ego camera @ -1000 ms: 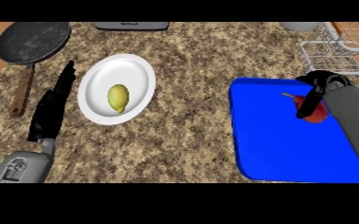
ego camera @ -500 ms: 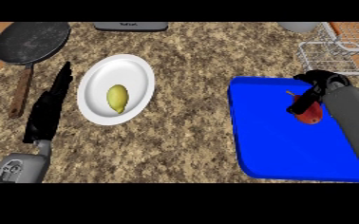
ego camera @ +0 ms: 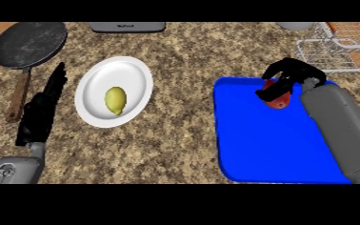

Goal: Pick the pear from the tray and place it in the tiered basket

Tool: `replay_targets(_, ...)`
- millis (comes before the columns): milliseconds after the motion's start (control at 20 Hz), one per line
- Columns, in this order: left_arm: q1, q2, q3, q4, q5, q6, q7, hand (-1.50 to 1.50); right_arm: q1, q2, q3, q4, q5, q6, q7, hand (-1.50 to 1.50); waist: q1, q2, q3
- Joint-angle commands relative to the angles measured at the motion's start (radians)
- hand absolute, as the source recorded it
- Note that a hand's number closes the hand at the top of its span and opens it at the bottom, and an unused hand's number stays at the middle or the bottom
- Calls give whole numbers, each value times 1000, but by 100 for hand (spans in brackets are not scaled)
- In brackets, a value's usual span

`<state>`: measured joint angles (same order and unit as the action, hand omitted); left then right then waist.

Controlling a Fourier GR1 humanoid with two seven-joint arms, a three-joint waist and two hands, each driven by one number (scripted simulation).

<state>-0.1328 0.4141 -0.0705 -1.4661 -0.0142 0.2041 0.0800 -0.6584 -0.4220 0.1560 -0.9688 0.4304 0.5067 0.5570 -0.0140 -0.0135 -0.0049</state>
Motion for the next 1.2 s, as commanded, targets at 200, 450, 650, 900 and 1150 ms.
replay_targets(200, 24, -3, 17, 13, -3, 9, -12, 0, 24, 162, -4, -398, 47, -355, -61, 150, -29, -9, 4)
replay_targets(450, 42, -6, 24, 9, 10, -7, -22, 0, 76, 113, -27, -677, 132, -467, 1, 150, -32, -6, 4)
replay_targets(650, 10, -12, 12, 3, -19, -10, -9, 0, 55, 52, -113, -792, 138, -443, 72, 150, -3, 7, 5)
replay_targets(900, 20, -15, 20, -30, -34, -5, -16, 0, 43, -108, -174, -849, 196, -333, 101, 150, 4, 8, 5)
replay_targets(1150, 49, -57, 15, -26, -49, -17, -28, 0, -102, -148, -288, -656, 91, -237, 39, 150, 22, 13, 5)
